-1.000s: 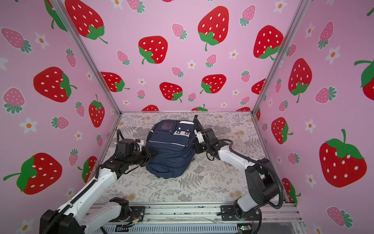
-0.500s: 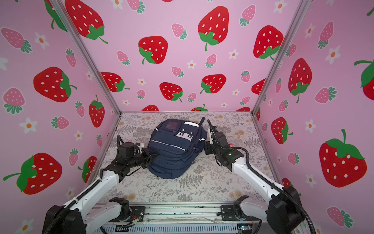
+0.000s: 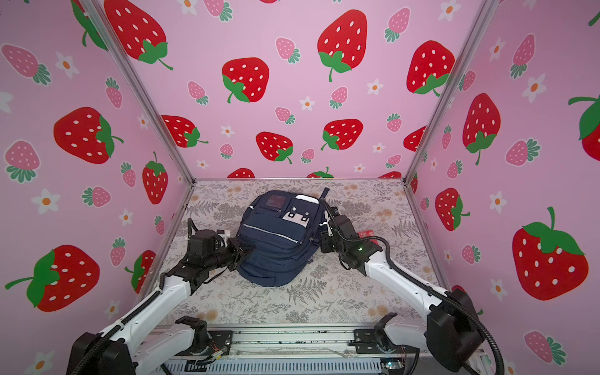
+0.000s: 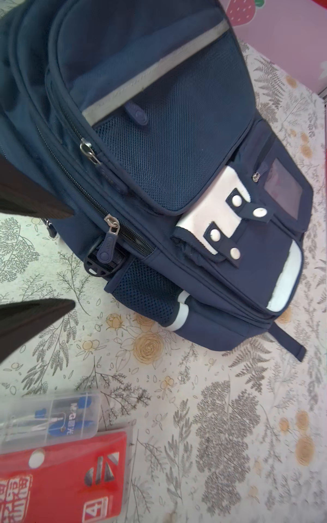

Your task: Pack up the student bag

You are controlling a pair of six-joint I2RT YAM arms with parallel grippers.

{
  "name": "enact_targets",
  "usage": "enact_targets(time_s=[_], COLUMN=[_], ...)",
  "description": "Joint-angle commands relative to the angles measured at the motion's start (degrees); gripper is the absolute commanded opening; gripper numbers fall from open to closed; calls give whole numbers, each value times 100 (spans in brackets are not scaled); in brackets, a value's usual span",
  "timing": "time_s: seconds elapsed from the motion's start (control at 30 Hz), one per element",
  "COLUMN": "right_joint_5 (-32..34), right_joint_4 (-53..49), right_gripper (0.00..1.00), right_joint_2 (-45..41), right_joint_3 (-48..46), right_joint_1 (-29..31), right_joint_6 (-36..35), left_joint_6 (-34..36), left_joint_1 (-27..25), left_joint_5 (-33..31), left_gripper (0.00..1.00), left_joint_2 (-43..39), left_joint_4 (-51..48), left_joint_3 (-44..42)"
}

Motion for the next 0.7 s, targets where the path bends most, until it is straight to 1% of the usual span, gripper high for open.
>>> enact_targets(time_s=[0.0,0.07,0.17,0.43,0.67], right_joint_5=[-301,-442,-322,-195,-337], right_joint_4=[35,47,-77,-15,218], right_gripper=[58,58,58,57,59], right_joint_2=[124,292,561,1320,1601], right_joint_3=[22,47,157,519,718], right_joint_1=[-10,-66,-107,-107,-107], right_joint_6=[-96,-292,-448,-653,-717], left_joint_6=[-36,-36,7,25,69], left_joint_1=[-20,-25,-22,-34,-33], left_joint_5=[-71,-90,-67,-65,-30], left_gripper=[0,0,0,0,0], left_joint_2=[-161,-173,-153,-117,-90], left_joint_4=[212,179,133,132,114], left_joint_3=[73,87,137,151,124])
